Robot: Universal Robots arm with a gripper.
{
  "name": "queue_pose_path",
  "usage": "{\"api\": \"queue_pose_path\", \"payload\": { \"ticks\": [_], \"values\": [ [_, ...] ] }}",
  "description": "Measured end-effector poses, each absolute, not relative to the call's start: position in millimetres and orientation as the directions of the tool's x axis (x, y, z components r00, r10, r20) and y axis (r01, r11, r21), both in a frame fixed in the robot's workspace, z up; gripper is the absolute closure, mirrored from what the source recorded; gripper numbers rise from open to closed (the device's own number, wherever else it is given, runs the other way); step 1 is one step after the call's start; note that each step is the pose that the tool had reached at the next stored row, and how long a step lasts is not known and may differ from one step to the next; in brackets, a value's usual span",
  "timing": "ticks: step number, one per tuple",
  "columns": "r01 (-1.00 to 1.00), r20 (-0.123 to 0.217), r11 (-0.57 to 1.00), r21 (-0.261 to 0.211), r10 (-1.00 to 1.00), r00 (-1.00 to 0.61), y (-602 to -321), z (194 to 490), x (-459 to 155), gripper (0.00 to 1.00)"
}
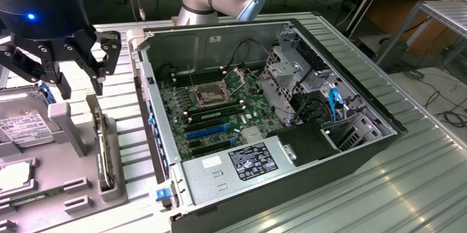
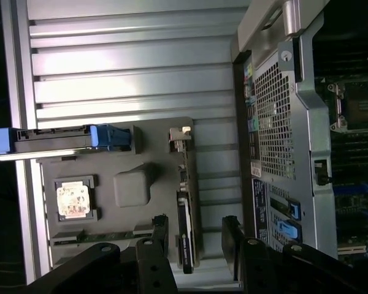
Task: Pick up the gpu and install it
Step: 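Pick up the gpu and move the gpu toward the slot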
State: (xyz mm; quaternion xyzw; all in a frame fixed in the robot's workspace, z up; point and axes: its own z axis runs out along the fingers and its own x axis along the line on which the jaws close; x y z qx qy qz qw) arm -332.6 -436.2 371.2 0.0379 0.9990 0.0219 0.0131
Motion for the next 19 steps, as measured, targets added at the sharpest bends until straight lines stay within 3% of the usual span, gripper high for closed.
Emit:
{"api": "queue_pose_path", "payload": {
  "ticks": [19],
  "values": [
    [0.075, -0.024, 0.996, 0.045, 0.076, -0.997, -436.2, 357.1, -332.7, 0.52]
  ]
}}
